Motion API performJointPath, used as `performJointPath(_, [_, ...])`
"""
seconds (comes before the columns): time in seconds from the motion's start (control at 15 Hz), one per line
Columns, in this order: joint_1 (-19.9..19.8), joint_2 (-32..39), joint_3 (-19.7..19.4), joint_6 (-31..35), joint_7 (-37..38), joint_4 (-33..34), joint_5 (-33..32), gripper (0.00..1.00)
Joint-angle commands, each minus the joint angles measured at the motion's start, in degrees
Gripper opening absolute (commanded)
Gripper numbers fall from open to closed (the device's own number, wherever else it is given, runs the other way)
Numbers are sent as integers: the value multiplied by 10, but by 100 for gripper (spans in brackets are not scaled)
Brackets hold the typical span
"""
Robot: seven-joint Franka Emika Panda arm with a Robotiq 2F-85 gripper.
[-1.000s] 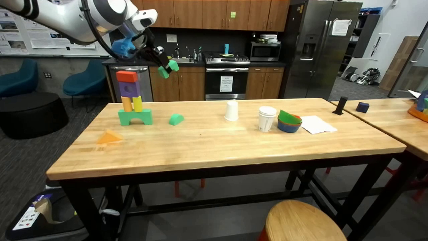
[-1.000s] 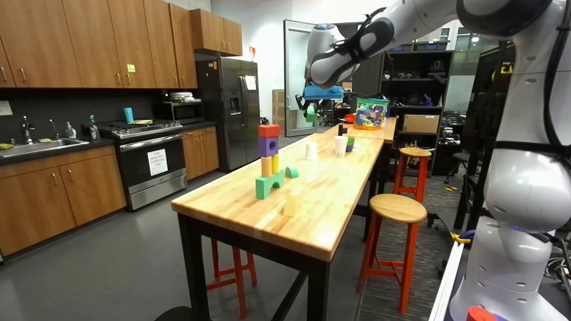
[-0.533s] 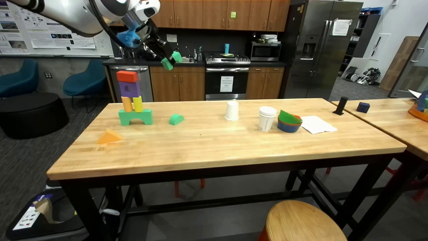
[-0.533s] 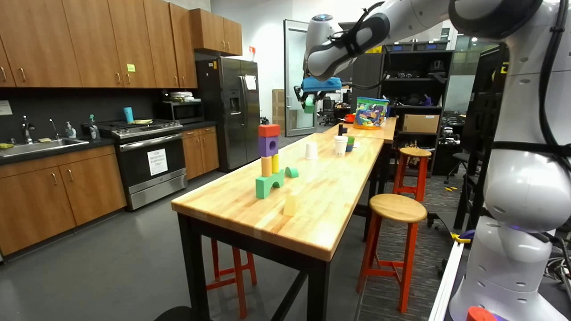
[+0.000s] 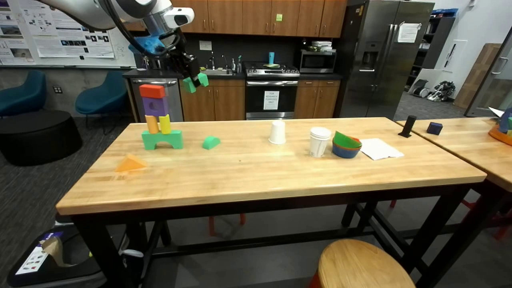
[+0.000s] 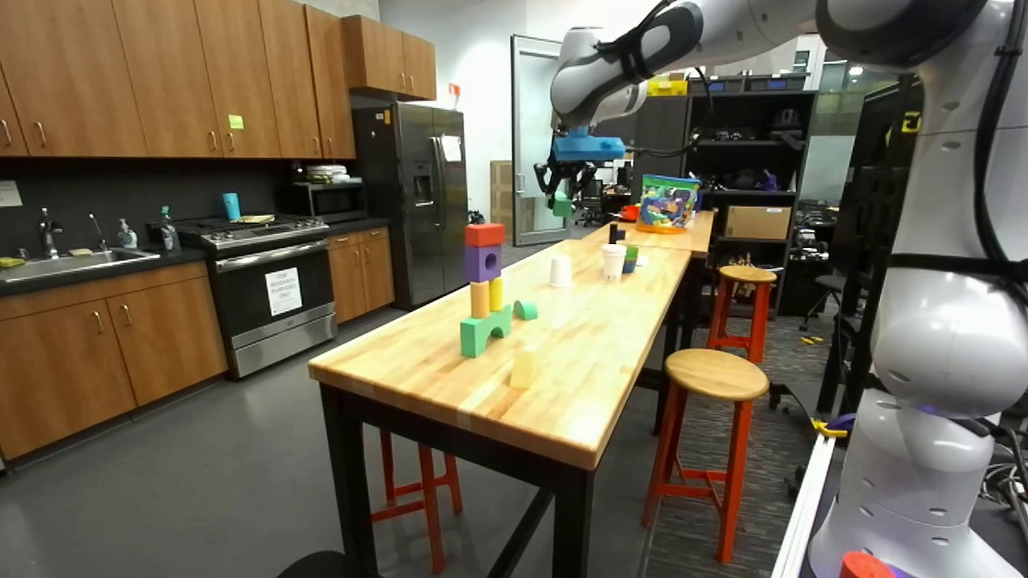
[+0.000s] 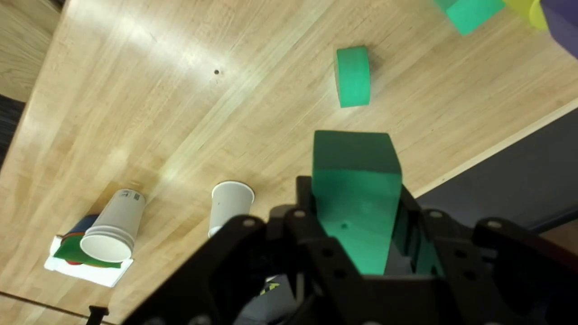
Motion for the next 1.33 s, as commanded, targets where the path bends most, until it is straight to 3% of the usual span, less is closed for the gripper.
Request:
performJointPath(0.0, [-10,1,5,-94,-37,35,30,16])
performJointPath(0.2, [-13,16,4,-149,-28,62,17,16])
performJointPath(0.33, [-14,27,2,-127,13,68,-15,16])
performJointPath(0.4, [-14,9,5,-125,-9,47,4,41])
performJointPath(1.27, [-16,25,3,-125,5,61,-7,41])
